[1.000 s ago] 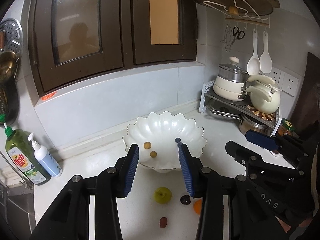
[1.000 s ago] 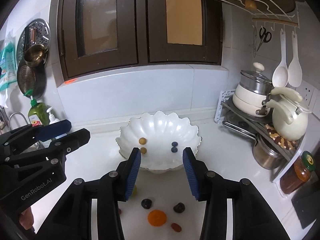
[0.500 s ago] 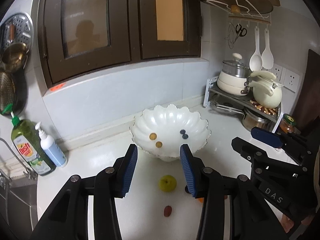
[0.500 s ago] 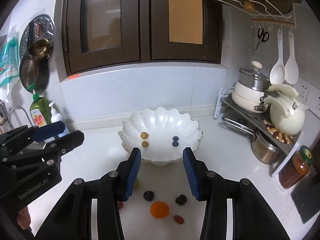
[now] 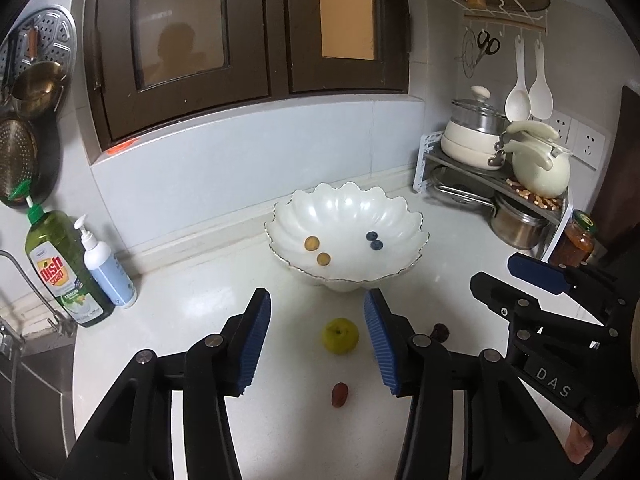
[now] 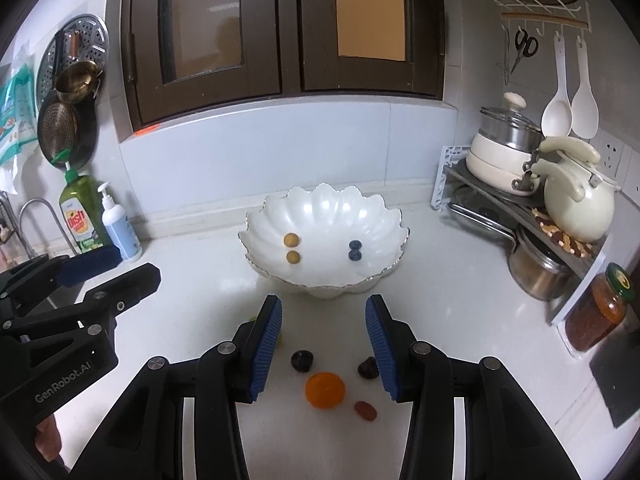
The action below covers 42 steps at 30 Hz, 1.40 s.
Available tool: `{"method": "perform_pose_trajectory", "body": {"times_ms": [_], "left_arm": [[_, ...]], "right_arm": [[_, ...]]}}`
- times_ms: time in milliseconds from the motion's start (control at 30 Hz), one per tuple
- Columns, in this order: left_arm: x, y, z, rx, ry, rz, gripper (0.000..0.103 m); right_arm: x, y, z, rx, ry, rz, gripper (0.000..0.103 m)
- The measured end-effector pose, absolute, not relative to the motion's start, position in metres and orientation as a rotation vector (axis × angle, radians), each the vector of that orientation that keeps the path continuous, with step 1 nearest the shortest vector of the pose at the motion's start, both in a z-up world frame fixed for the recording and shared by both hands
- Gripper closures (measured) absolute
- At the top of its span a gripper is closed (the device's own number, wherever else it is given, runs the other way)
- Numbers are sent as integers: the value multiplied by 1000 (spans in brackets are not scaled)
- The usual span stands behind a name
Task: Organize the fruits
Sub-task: 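Withdraw both open tools from the bowl back toward the remaining fruits, then lower both tools and grasp a red-brown date with the left tool while the right tool grasps the orange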
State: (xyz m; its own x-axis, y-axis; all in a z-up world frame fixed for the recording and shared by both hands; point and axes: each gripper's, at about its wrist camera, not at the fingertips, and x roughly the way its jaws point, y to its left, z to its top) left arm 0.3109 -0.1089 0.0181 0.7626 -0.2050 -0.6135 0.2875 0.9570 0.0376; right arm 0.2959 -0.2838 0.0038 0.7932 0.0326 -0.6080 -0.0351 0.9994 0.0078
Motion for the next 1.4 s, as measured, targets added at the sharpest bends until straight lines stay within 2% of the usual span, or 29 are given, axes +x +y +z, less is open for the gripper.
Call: {"method": "perform_pose_trajectory", "body": {"times_ms": [1400], "left_arm": [[285, -108, -71, 133, 784, -309, 53]], "right_arm": [[279, -275, -75, -25, 799, 82, 58]]}}
